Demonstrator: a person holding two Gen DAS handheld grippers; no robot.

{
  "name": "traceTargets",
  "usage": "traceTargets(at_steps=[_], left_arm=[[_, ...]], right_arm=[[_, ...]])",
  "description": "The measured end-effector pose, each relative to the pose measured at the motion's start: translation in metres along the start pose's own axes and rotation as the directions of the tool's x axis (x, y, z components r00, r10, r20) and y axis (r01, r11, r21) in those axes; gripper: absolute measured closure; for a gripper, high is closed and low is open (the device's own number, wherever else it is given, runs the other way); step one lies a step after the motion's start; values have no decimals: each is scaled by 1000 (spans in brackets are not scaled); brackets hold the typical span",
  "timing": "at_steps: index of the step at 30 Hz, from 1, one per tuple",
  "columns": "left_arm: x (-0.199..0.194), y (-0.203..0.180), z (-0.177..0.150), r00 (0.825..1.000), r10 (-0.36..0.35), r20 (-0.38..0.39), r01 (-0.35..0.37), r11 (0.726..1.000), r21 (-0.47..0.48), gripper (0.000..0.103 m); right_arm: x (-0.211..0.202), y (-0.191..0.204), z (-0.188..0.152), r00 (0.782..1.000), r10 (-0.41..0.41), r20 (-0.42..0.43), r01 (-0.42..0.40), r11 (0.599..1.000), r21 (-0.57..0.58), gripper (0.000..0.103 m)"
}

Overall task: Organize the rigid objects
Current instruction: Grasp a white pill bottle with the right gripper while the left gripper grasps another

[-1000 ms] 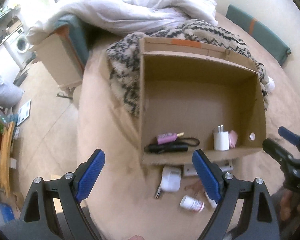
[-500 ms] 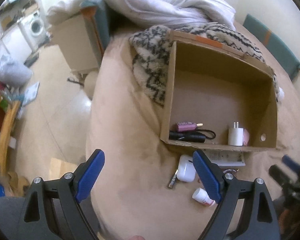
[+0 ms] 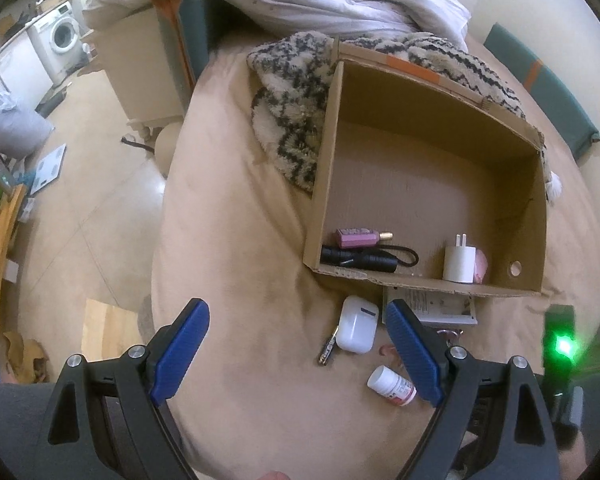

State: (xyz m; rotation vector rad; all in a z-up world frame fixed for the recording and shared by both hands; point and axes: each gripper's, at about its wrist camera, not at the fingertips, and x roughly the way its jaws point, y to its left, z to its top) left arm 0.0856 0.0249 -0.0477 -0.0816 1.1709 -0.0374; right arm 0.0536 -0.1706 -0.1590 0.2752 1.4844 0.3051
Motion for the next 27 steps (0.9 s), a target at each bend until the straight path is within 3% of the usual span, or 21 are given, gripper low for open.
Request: traceTargets(at_steps=[2,3,4,8,11,16,20,22,24,27], left_arm=[[0,0,0,1000,4,1,-4,1000,0,14],[0,1,0,1000,9,2,-9,1000,1,14],[1,1,1,1000,12,1,-12,1000,1,14],[6,1,-1,1000,18,-19,-18,1000,7,14],[10,-1,-4,999,15,-40,-14,1000,22,14],[22,-20,-15,994,-4,-106,16,993,116,14],[38,-55,-40,978,-24,-205,82,957,278,14],[47,-76,-55,968,-15,-249,110,921,373,15],[55,-95,-68,963,7,-271,120,884,452,15],[63,-110,-76,961,39,-274,110,855,507,15]], right_arm=[[8,4,0,999,-33,-15,33,999,-20,61],[12,6,-1,998,-55,-20,55,998,-33,71],[14,8,-2,997,-74,-19,73,996,-48,74],[4,16,-8,996,-86,5,86,992,-89,75],[-20,17,-11,998,-38,44,41,997,-69,75],[-81,16,-14,982,-39,185,58,993,-99,75],[-108,2,-12,970,-54,238,80,992,-102,75],[-108,-13,-13,969,-54,243,75,994,-76,75],[-102,-21,-14,973,-38,229,48,998,-36,75],[-101,-26,-9,971,-13,240,22,999,-34,75]])
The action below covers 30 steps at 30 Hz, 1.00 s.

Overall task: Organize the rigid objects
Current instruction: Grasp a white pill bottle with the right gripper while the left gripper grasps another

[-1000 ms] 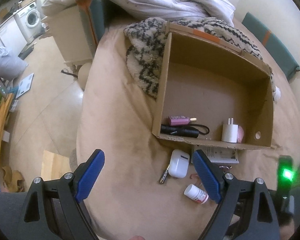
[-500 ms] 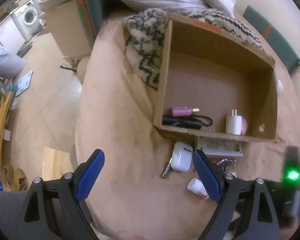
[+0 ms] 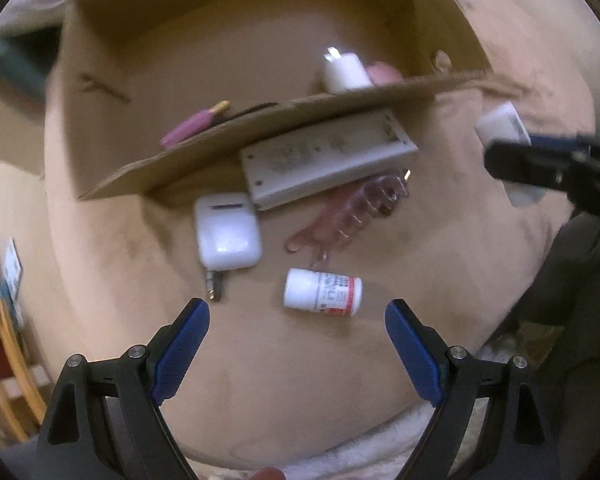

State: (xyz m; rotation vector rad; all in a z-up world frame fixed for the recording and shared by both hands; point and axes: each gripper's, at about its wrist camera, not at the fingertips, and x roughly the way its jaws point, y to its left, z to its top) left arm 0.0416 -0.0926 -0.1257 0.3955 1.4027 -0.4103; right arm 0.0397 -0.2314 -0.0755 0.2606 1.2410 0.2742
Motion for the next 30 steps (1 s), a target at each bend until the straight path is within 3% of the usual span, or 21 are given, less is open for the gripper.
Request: traceTargets(at_steps=[6,8,11,14,17,30], left_arm=[[21,-14,7,999,-9,-49,11,999,35,17],[28,-17,10,998,-3,-62,6,999,43,26],[38,-20,13,997,4,-79,0,999,49,29],[43,-24,14,997,14,-82,-9,998,60,37],[48,-26,13,996,24,-87,-18,998,68,59],[24,13,-2,998,47,-43,-49,998,-42,60]], right_arm=[[6,-3,-5,999,-13,-33,13,1000,-3,75],[6,-5,-6,999,-11,-33,11,1000,3,75],[4,-6,-7,999,-8,-32,9,1000,8,75],[5,-5,-6,999,-11,-30,12,1000,11,75],[5,-4,-6,999,-13,-29,14,1000,8,75],[6,-5,-6,999,-17,-27,18,1000,8,75]])
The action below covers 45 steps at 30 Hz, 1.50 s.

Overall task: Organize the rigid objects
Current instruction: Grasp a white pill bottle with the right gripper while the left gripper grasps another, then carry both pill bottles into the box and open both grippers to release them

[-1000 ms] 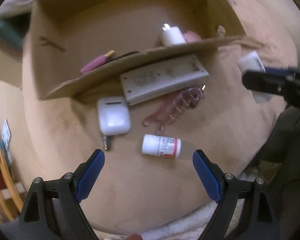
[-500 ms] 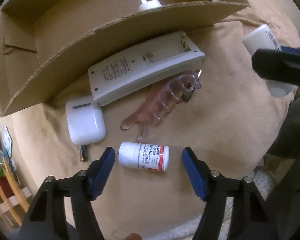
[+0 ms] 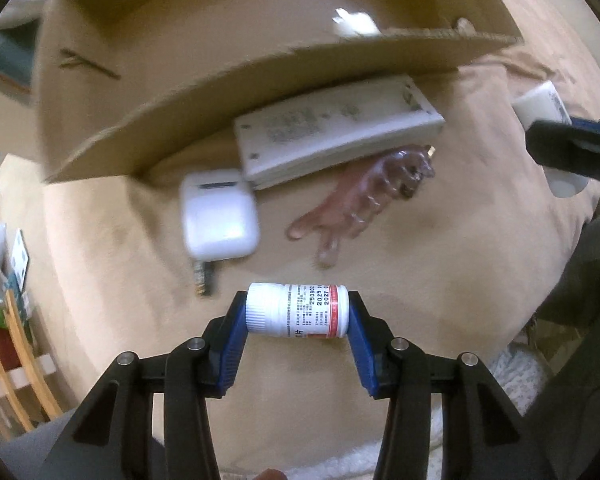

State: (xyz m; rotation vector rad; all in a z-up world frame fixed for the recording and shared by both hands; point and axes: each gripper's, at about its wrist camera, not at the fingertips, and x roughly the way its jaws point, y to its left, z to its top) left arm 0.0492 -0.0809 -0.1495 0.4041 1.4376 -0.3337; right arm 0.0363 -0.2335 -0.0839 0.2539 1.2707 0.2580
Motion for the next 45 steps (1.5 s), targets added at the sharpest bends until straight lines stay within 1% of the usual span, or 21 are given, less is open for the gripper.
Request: traceTargets(at_steps=[2,4,5,7,9,11,15,18,19,21,24,25,27,29,32,34,37,39,41,42,45], left_arm=[[-13,9,-2,998,30,54,-28,999,-44,60],[-34,18,0,989,69,129,-59,995,-79,60],[-40,21,-1,986,79,149,-65,993,-97,60],[-54,36,3,976,94,197,-65,987,-150,60],[-69,51,6,962,114,247,-62,976,-207,60],[-80,58,12,951,125,281,-57,969,-241,60],[-110,66,15,914,161,373,-45,953,-300,60],[-124,72,21,891,172,420,-22,941,-337,60],[-128,72,19,887,173,428,-17,939,-344,60],[-136,78,27,880,169,444,-1,935,-355,60],[-141,84,40,878,171,447,2,932,-361,60],[-141,86,47,880,171,443,6,929,-369,60],[-139,91,58,883,157,442,28,923,-384,60],[-137,91,66,880,157,448,36,919,-393,60],[-134,89,81,875,167,455,26,921,-388,60],[-127,87,91,879,163,448,21,925,-379,60],[-109,81,102,895,153,419,6,936,-353,60],[-91,75,107,907,146,394,-6,943,-334,60],[-78,72,108,916,143,374,-15,946,-324,60],[-69,70,110,924,135,357,-16,948,-318,60],[-52,65,113,942,104,318,-2,952,-306,60]], right_arm=[[-2,-1,0,1000,-2,12,2,1000,7,75],[-7,-3,1,999,-8,39,8,1000,19,75],[-10,-4,2,998,-9,58,7,1000,27,75],[-18,-7,5,995,-12,99,8,999,43,75],[-27,-9,9,989,-15,145,7,998,56,75],[-35,-11,10,982,-16,190,3,998,68,75],[-56,-14,15,954,-18,300,-10,996,92,75],[-69,-13,21,930,-23,366,-12,996,92,75],[-72,-12,23,924,-23,381,-12,996,89,75],[-77,-10,30,913,-21,408,-11,997,76,75],[-80,-10,42,902,-7,433,-20,998,59,75],[-79,-11,45,900,-8,436,-19,998,58,75],[-76,-11,55,899,-8,439,-18,998,56,75],[-71,-12,65,899,10,437,-38,998,56,75],[-63,-11,83,896,39,443,-68,996,49,75],[-57,-10,92,898,57,436,-85,995,45,75],[-39,-12,106,916,60,397,-90,994,57,75],[-26,-14,111,933,53,357,-84,994,73,75],[-12,-14,113,952,35,303,-63,994,85,75],[-6,-14,113,961,28,276,-54,995,86,75],[6,-14,110,971,35,235,-58,994,90,75]])
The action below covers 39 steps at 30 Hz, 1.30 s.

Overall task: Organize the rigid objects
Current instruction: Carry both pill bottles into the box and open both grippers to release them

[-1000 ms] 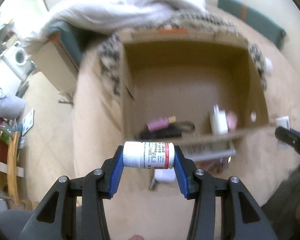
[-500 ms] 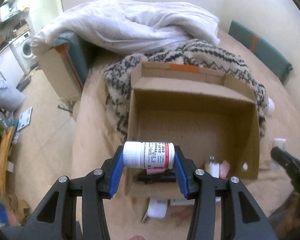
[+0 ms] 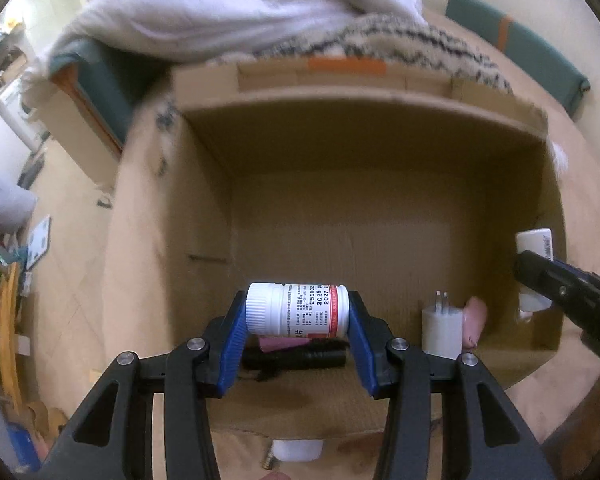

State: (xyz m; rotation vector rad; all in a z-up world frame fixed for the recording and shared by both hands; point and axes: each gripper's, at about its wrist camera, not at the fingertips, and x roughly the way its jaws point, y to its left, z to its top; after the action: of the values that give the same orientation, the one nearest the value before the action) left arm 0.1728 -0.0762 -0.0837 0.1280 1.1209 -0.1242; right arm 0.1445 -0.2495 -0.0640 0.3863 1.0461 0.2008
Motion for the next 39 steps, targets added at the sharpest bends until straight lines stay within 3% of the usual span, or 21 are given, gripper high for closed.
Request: traceTargets(at_steps=[10,15,21,24,25,26,27,29,34,39], left_arm=[[20,-9,-5,998,-9,-66,9,1000,-8,60],[31,-4,-8,993,-9,-115,6,999,-31,60],[31,-5,-8,994,3,-105,-6,1000,-26,59],[28,-5,-10,994,-19,-107,14,999,-38,48],[27,-4,-8,994,-31,-105,27,999,-40,43],[25,-4,-8,994,-38,-98,34,999,-41,41],[24,-5,-8,995,-38,-92,35,999,-41,35],[20,-6,-8,996,-41,-77,39,998,-39,24],[10,-6,-1,998,-47,-44,45,998,-41,14],[4,-4,2,998,-55,-17,54,997,-54,13]], right_arm=[[24,-9,-8,991,-89,-100,91,996,9,75],[26,-1,-13,986,-138,-97,135,990,-36,75],[25,-4,-8,990,-103,-92,103,995,-4,75],[24,-5,-6,992,-93,-89,94,996,7,74],[23,-6,-5,993,-75,-86,77,997,19,72],[21,-7,-5,995,-59,-84,62,998,31,64],[18,-8,-4,996,-45,-76,48,998,45,43],[10,-8,-1,999,-16,-29,17,998,57,25],[-5,-1,3,998,-42,52,41,999,25,11],[-7,-5,4,998,-28,55,25,998,51,9]])
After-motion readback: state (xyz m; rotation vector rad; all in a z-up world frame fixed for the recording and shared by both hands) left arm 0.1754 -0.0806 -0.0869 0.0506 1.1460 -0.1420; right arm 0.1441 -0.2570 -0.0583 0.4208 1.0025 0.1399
